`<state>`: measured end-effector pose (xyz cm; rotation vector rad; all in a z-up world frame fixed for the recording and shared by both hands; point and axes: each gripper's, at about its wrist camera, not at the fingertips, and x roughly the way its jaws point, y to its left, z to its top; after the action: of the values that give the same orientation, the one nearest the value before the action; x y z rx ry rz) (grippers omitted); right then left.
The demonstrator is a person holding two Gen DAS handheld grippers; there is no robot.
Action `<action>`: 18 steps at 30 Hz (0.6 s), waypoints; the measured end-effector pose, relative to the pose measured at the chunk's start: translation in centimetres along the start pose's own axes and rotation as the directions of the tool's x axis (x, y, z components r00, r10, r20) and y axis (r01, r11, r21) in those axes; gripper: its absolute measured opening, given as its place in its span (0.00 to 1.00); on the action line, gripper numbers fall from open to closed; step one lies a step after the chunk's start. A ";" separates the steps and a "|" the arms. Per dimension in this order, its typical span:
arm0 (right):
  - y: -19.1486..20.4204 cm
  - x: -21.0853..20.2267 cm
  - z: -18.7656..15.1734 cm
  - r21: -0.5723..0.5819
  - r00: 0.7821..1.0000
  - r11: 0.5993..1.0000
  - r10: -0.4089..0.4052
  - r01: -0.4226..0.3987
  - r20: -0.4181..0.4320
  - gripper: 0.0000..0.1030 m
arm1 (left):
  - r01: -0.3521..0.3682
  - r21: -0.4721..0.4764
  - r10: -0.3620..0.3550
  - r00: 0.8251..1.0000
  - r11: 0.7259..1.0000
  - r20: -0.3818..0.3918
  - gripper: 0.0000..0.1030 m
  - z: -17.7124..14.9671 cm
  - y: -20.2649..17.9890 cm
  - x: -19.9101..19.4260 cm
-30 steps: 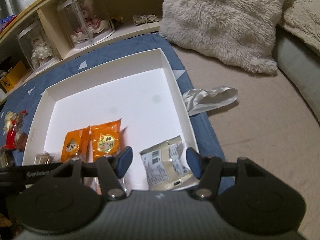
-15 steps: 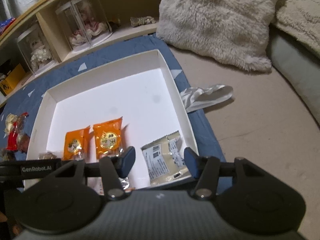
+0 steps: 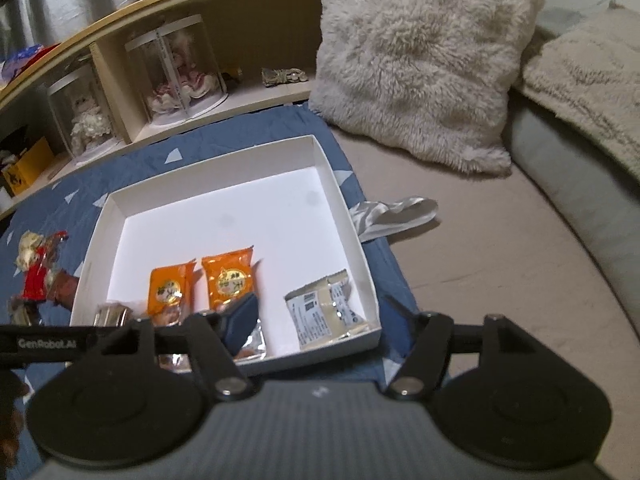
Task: Organize snacks
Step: 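Lower the white snack into the tray and open the right tool while the left lowers the orange bag, then open the left tool and withdraw both tools from the tray toward the snack pile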
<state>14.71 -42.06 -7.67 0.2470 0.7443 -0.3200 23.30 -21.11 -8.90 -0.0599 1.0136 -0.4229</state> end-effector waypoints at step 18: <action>2.6 -5.7 -1.9 -0.103 0.995 0.991 -0.074 0.081 0.067 0.90 | -0.044 0.065 0.039 0.996 0.997 0.079 1.00 -1.6 3.4 -6.4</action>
<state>10.54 -37.90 -4.77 0.1078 0.7076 -0.3596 20.11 -15.42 -5.45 0.0046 0.9216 -0.4133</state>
